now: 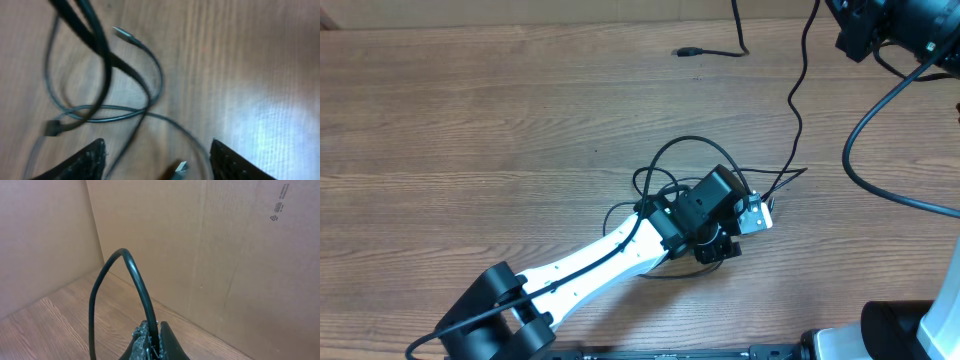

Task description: Untangle cables

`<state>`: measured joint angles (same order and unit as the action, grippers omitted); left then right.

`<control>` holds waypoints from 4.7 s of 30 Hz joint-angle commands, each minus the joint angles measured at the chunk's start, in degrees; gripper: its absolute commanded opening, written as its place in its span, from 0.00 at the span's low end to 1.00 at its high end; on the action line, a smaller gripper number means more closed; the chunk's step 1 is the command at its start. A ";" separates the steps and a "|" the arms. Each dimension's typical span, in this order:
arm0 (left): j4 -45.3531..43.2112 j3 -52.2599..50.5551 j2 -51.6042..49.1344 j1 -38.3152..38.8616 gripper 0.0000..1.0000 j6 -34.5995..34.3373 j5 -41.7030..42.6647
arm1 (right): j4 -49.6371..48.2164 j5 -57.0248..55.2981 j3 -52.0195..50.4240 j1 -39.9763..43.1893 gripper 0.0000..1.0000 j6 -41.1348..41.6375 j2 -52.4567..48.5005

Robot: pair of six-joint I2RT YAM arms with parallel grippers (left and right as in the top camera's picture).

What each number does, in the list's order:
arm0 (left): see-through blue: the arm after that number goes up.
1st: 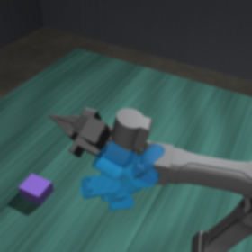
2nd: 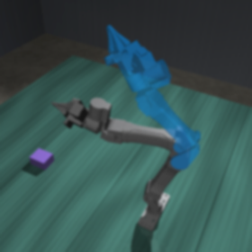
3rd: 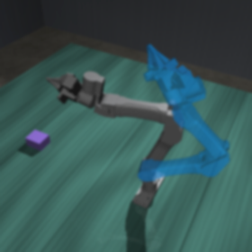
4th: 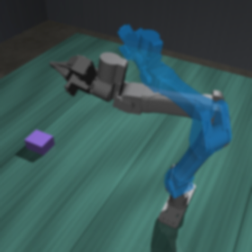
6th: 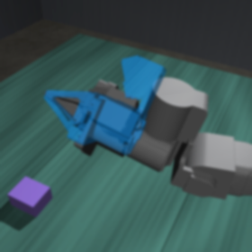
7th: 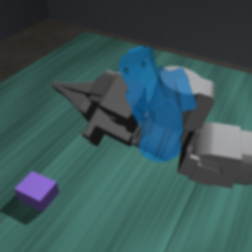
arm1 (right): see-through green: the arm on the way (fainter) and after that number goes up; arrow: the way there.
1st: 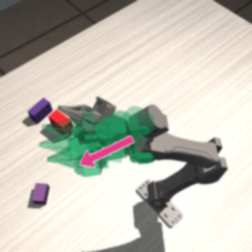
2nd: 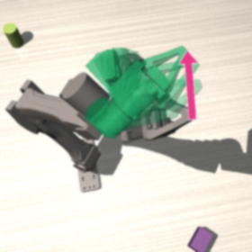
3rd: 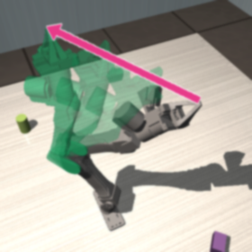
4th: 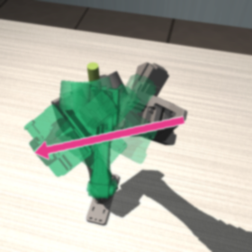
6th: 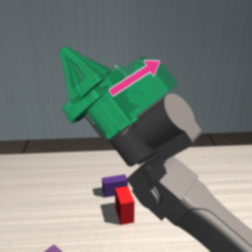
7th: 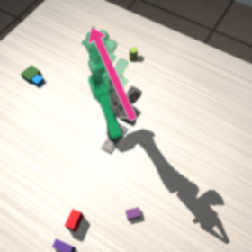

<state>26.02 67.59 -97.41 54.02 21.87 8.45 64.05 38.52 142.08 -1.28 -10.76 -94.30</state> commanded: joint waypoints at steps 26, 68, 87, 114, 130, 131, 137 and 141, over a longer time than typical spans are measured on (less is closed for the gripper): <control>-10.05 0.70 -6.12 -3.76 0.29 20.55 2.58 | -0.02 -0.50 0.76 -0.15 0.04 0.04 0.31; -13.25 0.72 4.26 -3.50 0.04 -18.80 30.32 | 0.68 -0.50 0.76 -0.15 0.04 0.04 0.31; -24.17 0.72 -7.32 0.13 0.61 -24.65 7.72 | 0.85 -0.50 0.76 -0.15 0.04 0.04 0.31; -20.31 0.70 -7.32 0.17 0.99 -25.29 -4.70 | 1.27 0.13 0.76 -0.15 0.04 0.07 0.31; -2.89 0.70 -7.43 -1.22 1.00 -33.68 -25.51 | 1.27 0.13 0.76 -0.15 0.04 0.04 0.31; -1.64 0.70 -7.43 -1.22 1.00 -33.68 -26.27 | 1.27 0.13 0.76 -0.15 0.04 0.04 0.31; 3.93 0.59 -7.43 -1.33 0.99 -33.68 -33.68 | 1.27 0.13 0.76 -0.15 0.04 0.07 0.31; 5.11 0.02 -7.43 -2.89 1.00 -33.64 -35.93 | 1.27 0.13 0.76 -0.15 0.04 0.04 0.31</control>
<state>30.72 67.75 -103.96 52.66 -10.66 -23.00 65.58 38.57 142.08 -1.26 -10.76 -94.30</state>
